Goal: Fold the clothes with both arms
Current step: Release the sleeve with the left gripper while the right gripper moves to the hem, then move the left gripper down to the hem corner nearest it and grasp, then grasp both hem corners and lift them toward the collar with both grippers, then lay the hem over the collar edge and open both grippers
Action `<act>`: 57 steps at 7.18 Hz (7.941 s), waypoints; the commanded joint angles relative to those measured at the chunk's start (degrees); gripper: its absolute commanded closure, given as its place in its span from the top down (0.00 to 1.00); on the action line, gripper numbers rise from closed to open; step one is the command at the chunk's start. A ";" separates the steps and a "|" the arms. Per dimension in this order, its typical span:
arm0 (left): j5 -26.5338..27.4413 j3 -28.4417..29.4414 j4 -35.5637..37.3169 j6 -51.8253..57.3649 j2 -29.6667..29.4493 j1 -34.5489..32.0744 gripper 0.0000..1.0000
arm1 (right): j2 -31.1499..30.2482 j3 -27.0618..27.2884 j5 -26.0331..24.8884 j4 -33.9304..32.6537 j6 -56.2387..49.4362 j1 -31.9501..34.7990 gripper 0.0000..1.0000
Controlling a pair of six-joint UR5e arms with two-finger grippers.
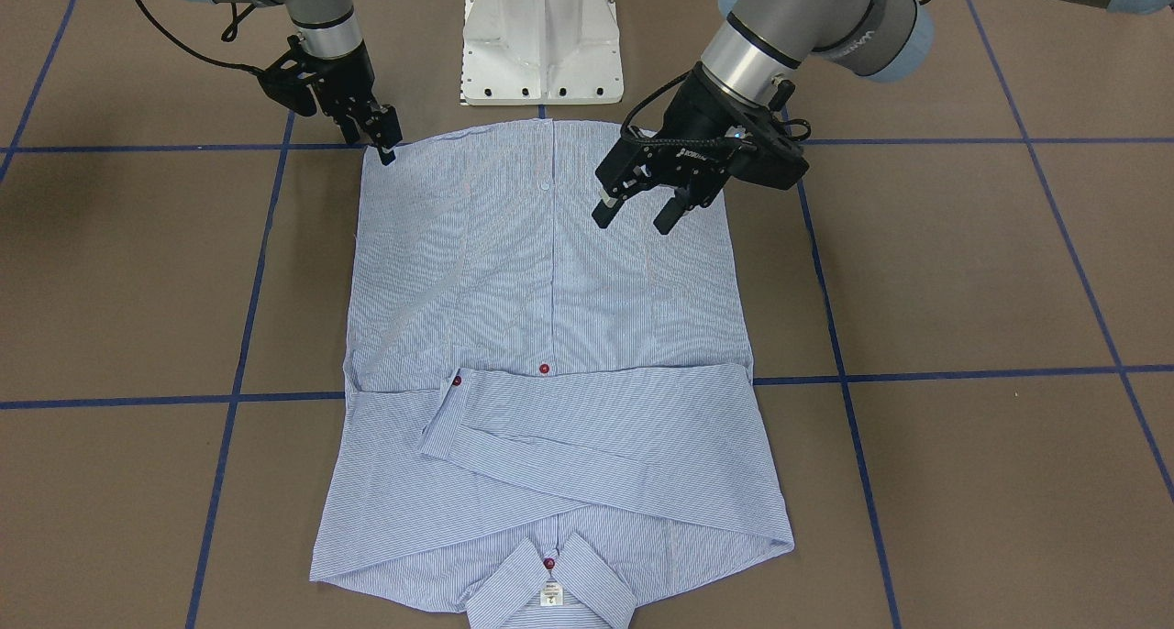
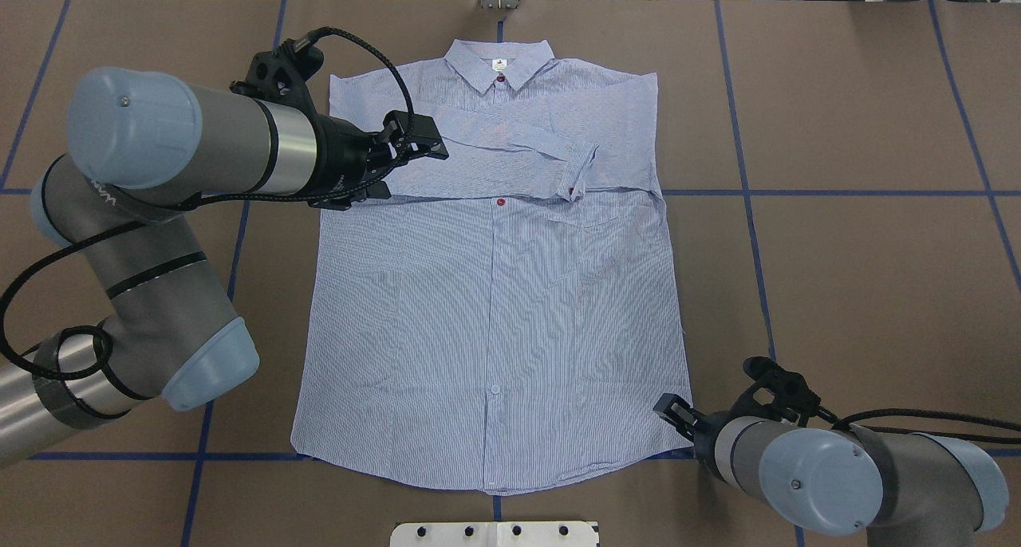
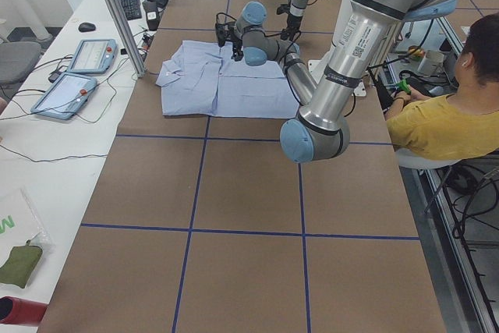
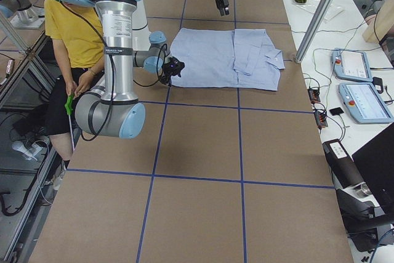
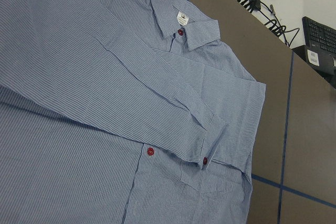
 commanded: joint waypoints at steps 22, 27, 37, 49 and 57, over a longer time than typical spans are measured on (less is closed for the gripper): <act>14.49 -10.50 13.72 -13.18 24.19 25.56 0.70 | -0.88 4.58 0.61 -1.24 1.43 -0.19 0.00; 14.58 -10.05 13.62 -15.21 25.25 26.88 0.62 | -0.97 4.49 0.53 -1.24 1.43 -0.10 0.00; 14.67 -11.89 12.57 -17.40 27.01 28.11 0.00 | -1.15 4.22 0.44 -1.24 1.52 -0.10 0.00; 8.18 -18.01 12.39 -14.10 16.67 6.38 0.00 | 7.18 9.52 0.88 -3.68 1.34 18.93 0.00; 3.59 16.50 -9.34 -12.92 1.64 -12.14 0.00 | 33.81 -31.55 2.81 2.81 0.20 38.31 0.00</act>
